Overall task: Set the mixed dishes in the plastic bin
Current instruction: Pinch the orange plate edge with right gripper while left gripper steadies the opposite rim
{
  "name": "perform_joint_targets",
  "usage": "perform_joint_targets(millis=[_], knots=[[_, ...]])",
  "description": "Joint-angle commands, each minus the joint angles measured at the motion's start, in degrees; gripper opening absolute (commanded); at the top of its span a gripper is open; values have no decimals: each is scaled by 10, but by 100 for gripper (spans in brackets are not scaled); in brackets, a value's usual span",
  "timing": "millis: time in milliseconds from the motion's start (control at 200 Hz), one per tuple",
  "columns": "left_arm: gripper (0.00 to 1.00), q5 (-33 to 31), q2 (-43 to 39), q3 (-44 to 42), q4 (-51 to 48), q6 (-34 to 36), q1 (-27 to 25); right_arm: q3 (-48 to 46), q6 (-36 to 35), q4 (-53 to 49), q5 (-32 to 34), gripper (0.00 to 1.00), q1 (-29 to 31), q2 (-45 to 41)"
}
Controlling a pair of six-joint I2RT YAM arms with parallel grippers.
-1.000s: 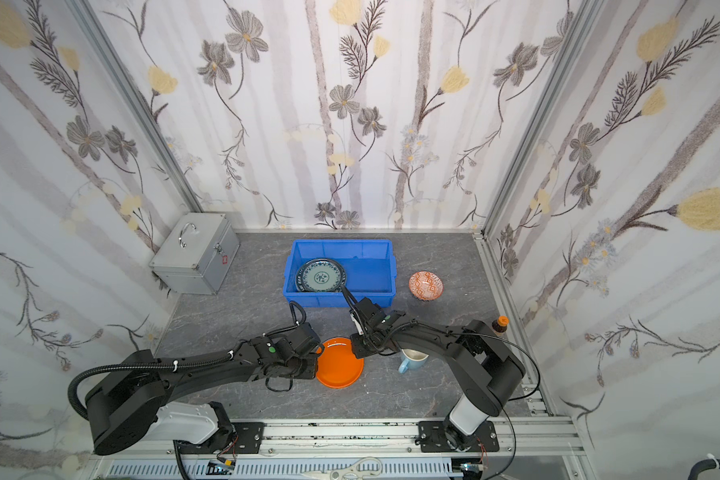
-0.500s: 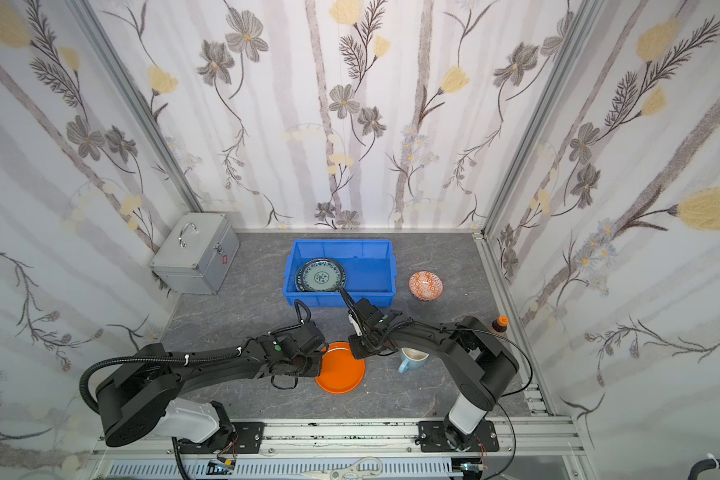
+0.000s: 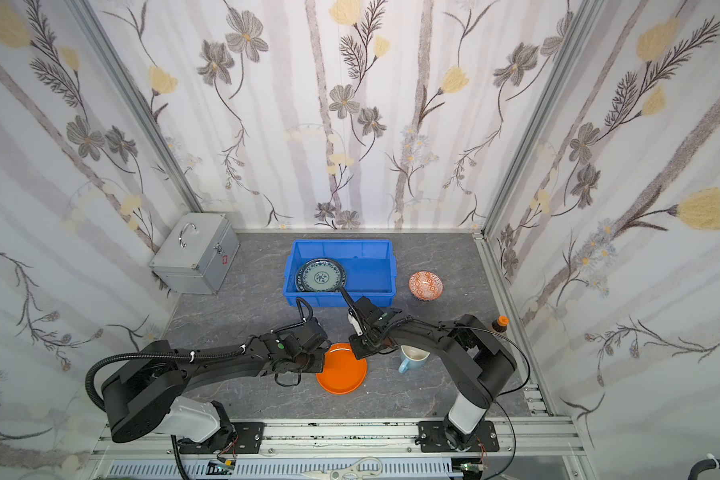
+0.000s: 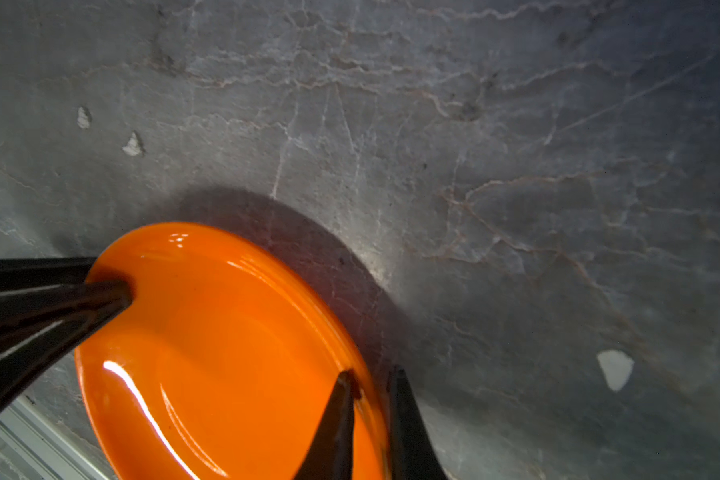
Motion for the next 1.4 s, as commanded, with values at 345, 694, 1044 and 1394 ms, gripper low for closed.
perform_joint_targets(millis=[345,694,1044,1394], knots=[[53,-21,-32,-5,-32,3,13,37,-5,8,-32,1,-22,1],[100,-41,-134,-41,-68,8,57,51,-12,2,-41,0,-30,7],[100,-18,-173,-58,-77,7,73,59,-13,6,-64,0,-38,5],[100,-35,-208,-52,-108,11,85,77,-21,3,-90,0,-40,-2]])
